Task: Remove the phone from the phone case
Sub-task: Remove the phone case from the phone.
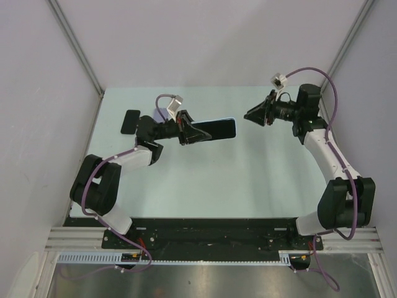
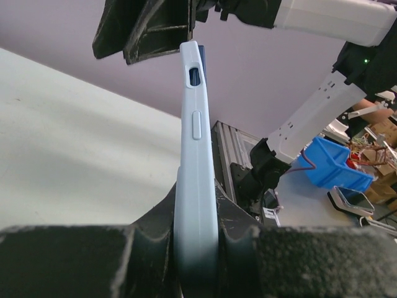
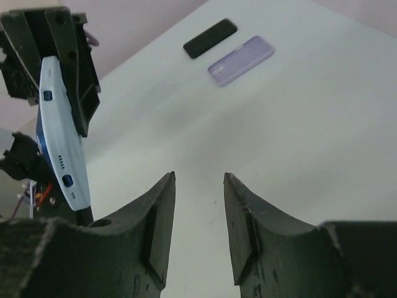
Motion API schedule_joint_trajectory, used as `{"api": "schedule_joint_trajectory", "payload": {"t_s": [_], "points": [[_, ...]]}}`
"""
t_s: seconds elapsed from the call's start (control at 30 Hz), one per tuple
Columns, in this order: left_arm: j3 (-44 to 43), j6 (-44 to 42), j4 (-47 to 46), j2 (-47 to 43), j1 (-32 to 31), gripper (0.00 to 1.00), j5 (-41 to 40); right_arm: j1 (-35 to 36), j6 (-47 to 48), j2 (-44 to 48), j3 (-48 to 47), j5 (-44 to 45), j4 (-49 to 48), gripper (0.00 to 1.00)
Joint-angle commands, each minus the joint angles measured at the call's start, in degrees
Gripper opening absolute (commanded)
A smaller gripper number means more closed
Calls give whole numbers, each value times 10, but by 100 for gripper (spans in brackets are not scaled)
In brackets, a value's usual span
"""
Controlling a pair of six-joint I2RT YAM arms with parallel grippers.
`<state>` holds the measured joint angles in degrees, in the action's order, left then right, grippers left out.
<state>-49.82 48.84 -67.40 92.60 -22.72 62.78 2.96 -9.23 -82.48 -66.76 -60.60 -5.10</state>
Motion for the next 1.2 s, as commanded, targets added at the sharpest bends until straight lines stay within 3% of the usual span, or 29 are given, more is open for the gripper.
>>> {"api": "schedule_joint_trajectory", "payload": {"t_s": [0.0,0.37,0.7,0.93,1.17], "points": [[-27,-19,-6,-11,2,0,30,55,351,-16,-64,0,319,44],[-33,-34,10,-9,4,0,75,99,518,-36,-83,-65,486,47],[-35,-40,15,7,5,0,68,125,481,-27,-83,-90,451,47],[-34,-48,16,4,5,0,67,133,504,-30,-83,-114,467,47],[-34,-52,20,4,5,0,69,136,496,-37,-83,-126,455,40]]}}
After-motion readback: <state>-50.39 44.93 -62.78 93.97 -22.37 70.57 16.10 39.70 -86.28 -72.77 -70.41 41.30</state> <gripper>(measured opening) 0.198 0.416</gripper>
